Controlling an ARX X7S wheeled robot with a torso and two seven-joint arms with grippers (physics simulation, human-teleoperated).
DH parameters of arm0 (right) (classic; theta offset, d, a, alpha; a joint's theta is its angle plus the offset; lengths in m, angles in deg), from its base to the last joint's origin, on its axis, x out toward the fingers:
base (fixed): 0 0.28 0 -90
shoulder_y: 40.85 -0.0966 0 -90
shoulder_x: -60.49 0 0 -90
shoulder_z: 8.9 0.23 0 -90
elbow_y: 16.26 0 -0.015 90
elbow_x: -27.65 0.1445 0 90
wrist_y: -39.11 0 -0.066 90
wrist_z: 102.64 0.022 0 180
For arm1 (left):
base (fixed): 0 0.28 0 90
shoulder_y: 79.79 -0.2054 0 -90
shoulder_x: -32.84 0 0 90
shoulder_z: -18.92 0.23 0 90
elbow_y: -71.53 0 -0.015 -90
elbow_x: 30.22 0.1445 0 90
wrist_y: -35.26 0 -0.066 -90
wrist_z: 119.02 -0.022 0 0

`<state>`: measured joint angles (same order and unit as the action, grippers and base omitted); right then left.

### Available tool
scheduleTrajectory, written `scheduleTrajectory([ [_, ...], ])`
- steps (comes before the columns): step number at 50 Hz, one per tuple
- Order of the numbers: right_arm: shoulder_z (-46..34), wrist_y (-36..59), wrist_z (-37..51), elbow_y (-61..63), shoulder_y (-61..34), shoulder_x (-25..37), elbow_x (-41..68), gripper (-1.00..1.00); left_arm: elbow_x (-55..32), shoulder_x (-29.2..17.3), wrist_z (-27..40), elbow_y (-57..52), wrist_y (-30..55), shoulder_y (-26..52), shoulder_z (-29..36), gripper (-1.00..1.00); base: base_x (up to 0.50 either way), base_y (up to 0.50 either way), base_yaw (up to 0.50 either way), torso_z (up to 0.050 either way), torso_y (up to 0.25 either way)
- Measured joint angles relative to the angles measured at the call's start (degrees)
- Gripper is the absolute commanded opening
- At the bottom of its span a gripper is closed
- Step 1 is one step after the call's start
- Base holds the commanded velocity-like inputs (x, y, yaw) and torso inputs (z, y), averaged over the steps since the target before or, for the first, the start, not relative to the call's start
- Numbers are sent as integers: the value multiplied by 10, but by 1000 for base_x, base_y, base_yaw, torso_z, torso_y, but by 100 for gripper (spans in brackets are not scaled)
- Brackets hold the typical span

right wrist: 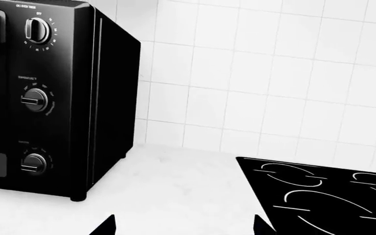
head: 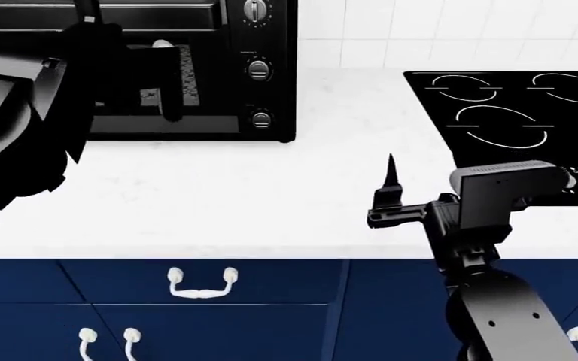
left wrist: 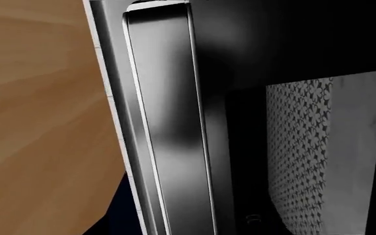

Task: Open the toaster oven door.

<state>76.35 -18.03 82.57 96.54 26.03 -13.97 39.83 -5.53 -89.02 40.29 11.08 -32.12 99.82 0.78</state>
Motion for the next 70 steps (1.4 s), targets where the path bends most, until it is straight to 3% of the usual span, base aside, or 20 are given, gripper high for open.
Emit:
scheduleTrajectory([
  [31,17,3,16,16,18,12,8,100,-2,159,75,371,-144,45,37,100,0,0,0,0,0],
  [32,18,3,17,16,19,13,9,100,-2,162,77,379,-147,46,39,-100,0,0,0,0,0],
  [55,22,1,24,20,27,17,14,100,-1,185,114,437,-183,60,40,-100,0,0,0,0,0],
  [70,18,0,26,19,23,17,18,100,26,77,70,212,-110,27,27,-100,0,0,0,0,0],
])
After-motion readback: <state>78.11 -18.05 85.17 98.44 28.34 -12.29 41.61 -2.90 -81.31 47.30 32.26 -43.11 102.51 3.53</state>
